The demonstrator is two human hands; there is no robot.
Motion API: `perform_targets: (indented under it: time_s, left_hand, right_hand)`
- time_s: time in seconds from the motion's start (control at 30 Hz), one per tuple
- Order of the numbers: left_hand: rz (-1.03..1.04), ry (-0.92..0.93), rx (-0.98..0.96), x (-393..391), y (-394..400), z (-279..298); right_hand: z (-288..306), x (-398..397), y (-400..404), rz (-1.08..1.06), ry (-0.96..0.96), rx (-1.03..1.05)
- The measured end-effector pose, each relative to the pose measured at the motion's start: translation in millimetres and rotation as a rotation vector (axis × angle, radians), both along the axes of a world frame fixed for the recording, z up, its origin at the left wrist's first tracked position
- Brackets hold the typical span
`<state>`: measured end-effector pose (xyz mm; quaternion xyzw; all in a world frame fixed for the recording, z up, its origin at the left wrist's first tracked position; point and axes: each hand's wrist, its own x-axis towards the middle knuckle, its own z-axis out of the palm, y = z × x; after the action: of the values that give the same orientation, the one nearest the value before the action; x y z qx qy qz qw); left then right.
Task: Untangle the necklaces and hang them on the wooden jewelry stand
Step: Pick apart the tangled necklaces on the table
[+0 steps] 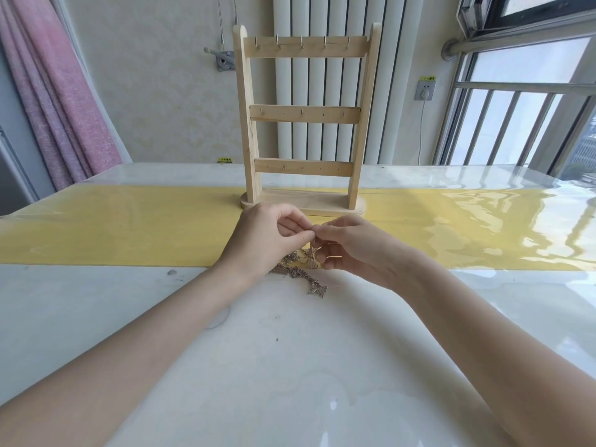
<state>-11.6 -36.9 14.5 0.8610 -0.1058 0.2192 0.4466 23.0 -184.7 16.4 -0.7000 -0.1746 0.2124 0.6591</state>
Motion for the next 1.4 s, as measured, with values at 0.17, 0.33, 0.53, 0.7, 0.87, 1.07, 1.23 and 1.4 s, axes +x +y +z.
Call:
perform_targets:
  time_s: [0.17,0.33,0.53,0.7,0.87,1.07,1.23,1.4]
  left_hand:
    - [0.000,0.082,-0.132,2.5,5.1,0.2]
    - [-0.127,0.297,-0.391,1.7,10.9,10.0]
    - [-0.230,0.485,-0.497,-0.5,13.9,12.1]
    - [-0.256,0.512,-0.510,-0.5,12.8,12.9]
    - [-0.173,0.463,-0.520,0.1,11.5,14.5]
    - [-0.068,0.343,-0.360,1.9,11.5,12.4]
    - [-0.091,0.300,-0.262,-0.3,7.4,12.4]
    - [-0.052,0.222,0.049,-0.1,5.9,10.7]
  right_hand:
    - [-0.7,-0.3,0.7,-0.065,-0.151,-0.075]
    - [5.3,0.6,-5.8,-0.044,-0.216,-0.010]
    - [7.8,1.3,-8.5,0.028,-0.202,-0.025]
    - [8.1,0.7,-8.0,0.012,-0.222,-0.052]
    - [7.9,0.0,-6.9,-0.045,-0.285,-0.018]
    - [5.8,2.3,-4.1,-0.114,-0.373,-0.090]
    - [6.0,-0.6,-3.6,-0.133,-0.393,-0.169]
    - [7.1,-3.3,-3.1,-0.034,-0.455,-0.331]
